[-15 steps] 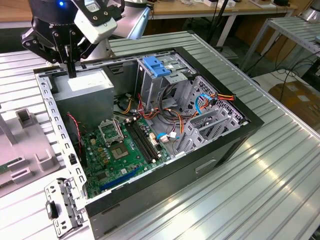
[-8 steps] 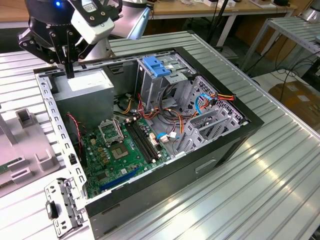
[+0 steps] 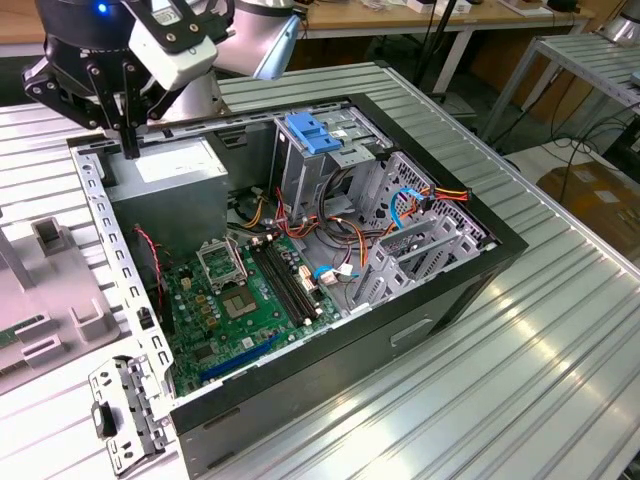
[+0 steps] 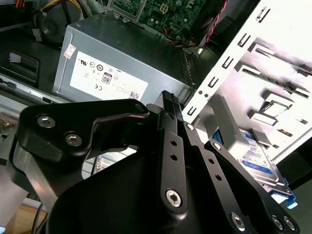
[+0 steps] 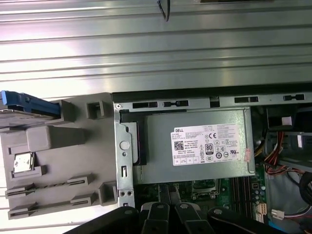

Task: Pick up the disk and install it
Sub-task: 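Reach for the disk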

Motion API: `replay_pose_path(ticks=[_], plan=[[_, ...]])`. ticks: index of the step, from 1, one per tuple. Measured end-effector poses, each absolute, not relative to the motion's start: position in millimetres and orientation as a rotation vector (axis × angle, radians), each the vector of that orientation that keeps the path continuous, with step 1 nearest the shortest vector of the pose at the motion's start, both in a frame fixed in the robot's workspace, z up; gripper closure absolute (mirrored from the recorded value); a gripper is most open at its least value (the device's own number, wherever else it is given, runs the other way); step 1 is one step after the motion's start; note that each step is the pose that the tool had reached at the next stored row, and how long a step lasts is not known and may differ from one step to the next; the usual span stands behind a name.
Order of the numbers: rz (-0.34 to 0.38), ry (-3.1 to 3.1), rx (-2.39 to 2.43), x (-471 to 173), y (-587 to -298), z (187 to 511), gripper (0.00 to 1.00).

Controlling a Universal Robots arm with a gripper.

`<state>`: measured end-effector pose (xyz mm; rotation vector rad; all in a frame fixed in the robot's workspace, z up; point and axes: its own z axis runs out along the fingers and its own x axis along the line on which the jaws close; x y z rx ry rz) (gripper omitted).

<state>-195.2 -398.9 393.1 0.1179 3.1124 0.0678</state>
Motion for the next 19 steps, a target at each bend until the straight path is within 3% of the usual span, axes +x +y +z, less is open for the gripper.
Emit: replay_pose_path(ticks=[19], plan=[[0.068,3.112,0.118,-211,-399,393,0.89]])
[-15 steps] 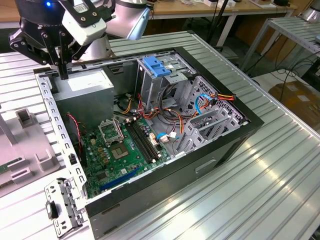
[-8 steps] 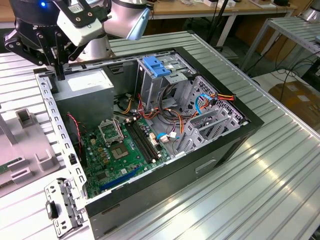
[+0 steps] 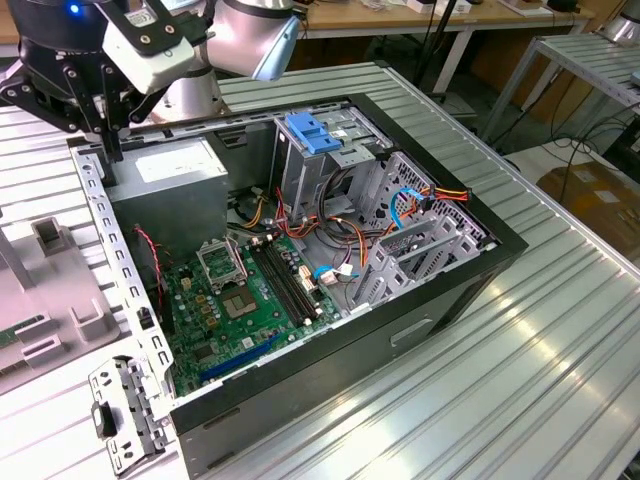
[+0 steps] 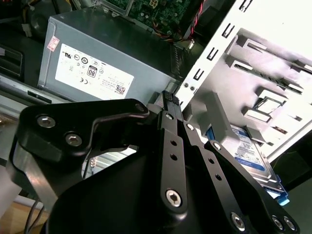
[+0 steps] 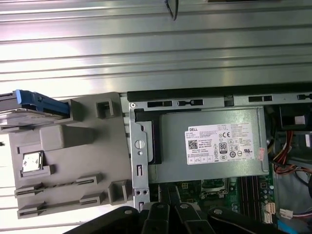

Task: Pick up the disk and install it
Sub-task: 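Reach for the disk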

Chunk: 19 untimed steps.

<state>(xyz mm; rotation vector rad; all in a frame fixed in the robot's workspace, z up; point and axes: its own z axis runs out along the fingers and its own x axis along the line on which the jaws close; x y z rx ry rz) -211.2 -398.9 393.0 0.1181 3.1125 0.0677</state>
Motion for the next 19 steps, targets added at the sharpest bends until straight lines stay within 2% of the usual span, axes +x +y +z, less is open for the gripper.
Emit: replay_pose_path(ticks=[19], plan=[[0.068,3.112,0.118,-224,-399,393,0.89]])
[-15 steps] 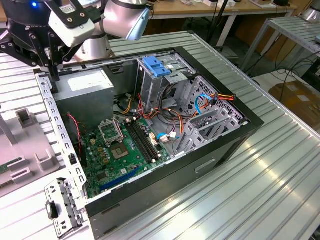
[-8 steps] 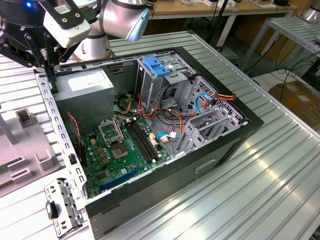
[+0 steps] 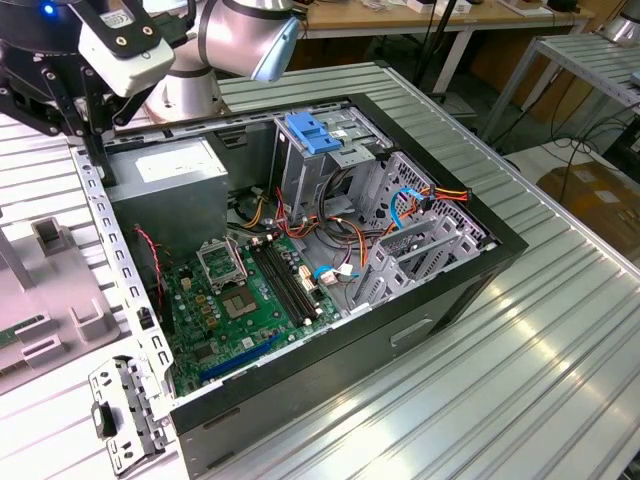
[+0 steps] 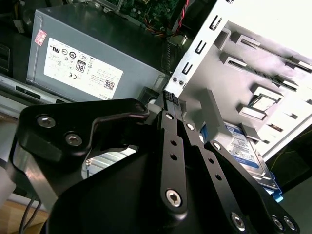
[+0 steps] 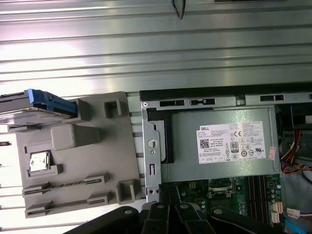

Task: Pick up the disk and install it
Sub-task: 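Reach for the disk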

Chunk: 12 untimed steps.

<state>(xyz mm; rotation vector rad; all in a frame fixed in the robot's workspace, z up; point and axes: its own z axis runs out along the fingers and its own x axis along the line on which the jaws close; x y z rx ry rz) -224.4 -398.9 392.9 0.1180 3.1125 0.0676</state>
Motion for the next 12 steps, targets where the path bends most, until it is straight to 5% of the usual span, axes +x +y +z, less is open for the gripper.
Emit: replay_pose_path(ticks=[12], plan=[[0.068,3.112,0.118,-232.3,-398.9,392.9,0.89]])
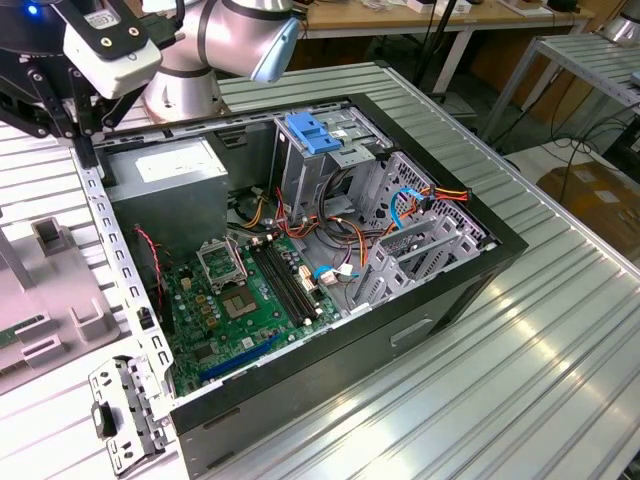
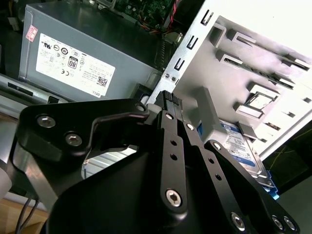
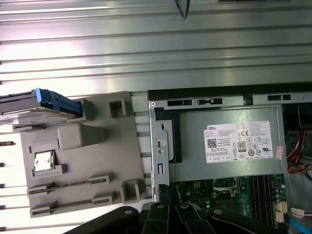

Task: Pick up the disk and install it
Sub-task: 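Reach for the disk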

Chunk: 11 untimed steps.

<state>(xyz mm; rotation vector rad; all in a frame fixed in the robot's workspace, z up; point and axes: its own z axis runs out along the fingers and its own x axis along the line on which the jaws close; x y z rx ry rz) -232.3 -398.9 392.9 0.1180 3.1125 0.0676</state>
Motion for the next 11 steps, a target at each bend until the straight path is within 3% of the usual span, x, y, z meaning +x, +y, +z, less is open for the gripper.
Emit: replay_pose_path(ticks=[11], plan=[[0.068,3.112,0.118,-236.5,-398.9,392.9,0.89]])
